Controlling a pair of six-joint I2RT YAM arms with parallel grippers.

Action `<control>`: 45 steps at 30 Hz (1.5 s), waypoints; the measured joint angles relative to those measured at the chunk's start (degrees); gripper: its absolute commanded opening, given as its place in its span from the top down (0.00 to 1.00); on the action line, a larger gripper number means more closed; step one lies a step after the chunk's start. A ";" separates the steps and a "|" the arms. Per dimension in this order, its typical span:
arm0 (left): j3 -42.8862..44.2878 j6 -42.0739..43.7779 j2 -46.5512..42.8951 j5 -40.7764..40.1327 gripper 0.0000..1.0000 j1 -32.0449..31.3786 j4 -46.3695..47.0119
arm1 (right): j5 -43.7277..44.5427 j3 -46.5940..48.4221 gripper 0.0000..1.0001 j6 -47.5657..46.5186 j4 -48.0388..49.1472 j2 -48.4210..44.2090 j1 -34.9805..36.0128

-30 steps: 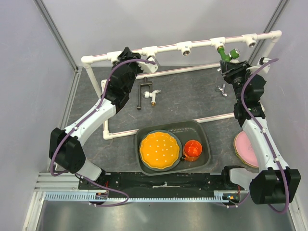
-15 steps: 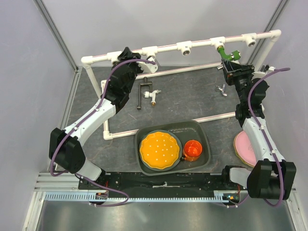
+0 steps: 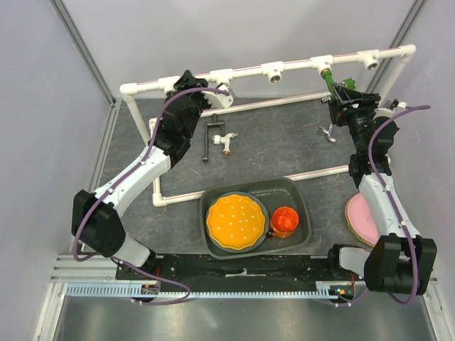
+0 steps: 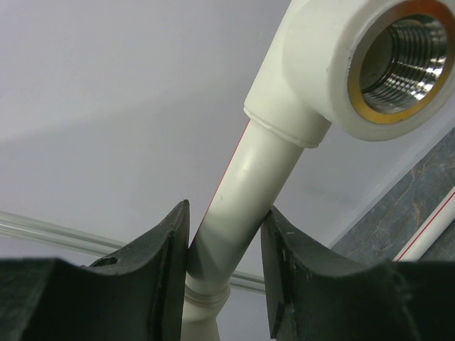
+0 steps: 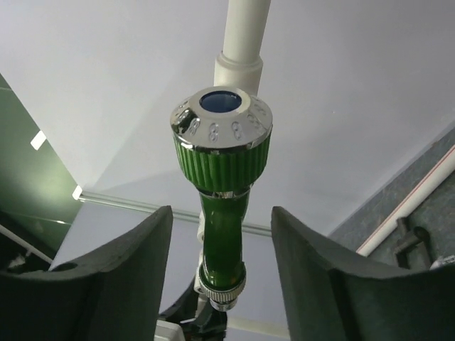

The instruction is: Install the water faucets

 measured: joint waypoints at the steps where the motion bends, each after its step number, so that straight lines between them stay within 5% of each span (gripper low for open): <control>1: 0.00 0.00 -0.07 0.02 0.98 0.00 -0.09 | 0.13 0.00 0.18 -0.02 -0.04 0.00 -0.13; 5: 0.00 -0.04 -0.09 0.00 0.98 -0.04 -0.24 | 0.26 0.02 0.02 -1.66 -0.55 -0.07 -0.44; 17: 0.00 -0.11 -0.22 0.00 0.98 -0.07 -0.48 | 1.31 0.81 0.02 -14.60 -11.76 -5.70 -1.75; 30: 0.00 -0.20 -0.22 0.00 0.98 -0.15 -0.52 | 10.12 18.84 0.02 -68.96 -33.07 -17.46 3.41; 34: 0.00 -0.37 -0.22 -0.04 0.98 -0.22 -0.52 | 19.10 24.09 0.02 -89.07 -39.47 -13.97 13.66; 45: 0.00 -0.72 -0.22 -0.15 0.98 -0.33 -0.55 | 44.65 20.46 0.02 -135.40 -44.76 -11.34 35.19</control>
